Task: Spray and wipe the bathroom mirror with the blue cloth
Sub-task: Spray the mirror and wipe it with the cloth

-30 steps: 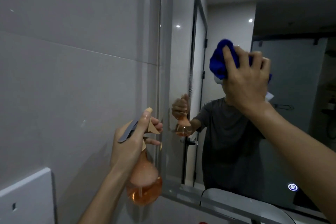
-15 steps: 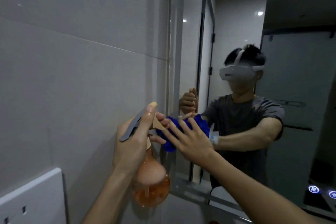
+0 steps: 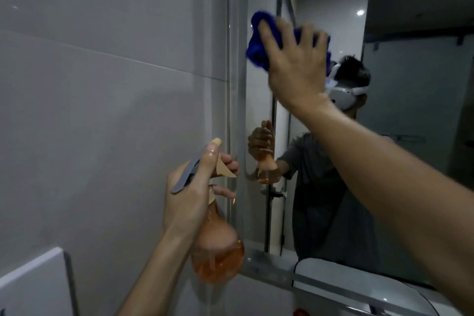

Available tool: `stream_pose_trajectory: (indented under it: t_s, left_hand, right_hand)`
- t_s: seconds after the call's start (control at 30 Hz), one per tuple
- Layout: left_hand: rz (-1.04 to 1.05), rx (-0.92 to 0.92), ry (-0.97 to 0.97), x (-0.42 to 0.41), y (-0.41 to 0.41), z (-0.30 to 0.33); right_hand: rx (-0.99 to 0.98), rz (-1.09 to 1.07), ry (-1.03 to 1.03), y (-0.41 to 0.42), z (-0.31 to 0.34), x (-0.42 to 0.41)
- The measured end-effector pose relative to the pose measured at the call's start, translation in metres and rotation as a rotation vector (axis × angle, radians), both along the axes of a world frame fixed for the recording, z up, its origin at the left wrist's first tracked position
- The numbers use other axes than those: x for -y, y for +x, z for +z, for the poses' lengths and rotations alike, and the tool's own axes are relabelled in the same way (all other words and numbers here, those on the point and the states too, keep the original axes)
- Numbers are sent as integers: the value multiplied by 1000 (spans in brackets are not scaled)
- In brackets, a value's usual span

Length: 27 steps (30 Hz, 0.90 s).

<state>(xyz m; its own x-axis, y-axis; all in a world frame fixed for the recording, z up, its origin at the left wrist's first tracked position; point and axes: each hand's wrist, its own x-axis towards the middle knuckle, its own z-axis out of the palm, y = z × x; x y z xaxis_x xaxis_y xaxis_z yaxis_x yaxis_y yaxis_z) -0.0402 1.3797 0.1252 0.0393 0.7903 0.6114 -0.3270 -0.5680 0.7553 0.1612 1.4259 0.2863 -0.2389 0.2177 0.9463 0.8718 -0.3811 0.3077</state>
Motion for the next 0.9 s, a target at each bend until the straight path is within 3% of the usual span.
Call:
stream_pose_trajectory:
  t_s: [0.17,0.27,0.33,0.4,0.63,0.9]
  left_hand:
    - [-26,19,-45,0,10,-3]
    - [-55,10,-63,5,15,-5]
    - [-66,-15,-64,7,18,-7]
    - [-88,-36,-64,9,20,-7]
    - [-167,-60,-39,30,48,-1]
    - [-248,-106,-19,87,110,0]
  right_hand:
    - [285,86,-161,6,-129,-6]
    - [390,73,-392,13,-195,2]
    - [437,49,-480,21,-206,11]
    - [459,53,-435,30,-198,20]
    - [291,-24,-9,109,-107,99]
    - [-168,-288,10,218,-95,229]
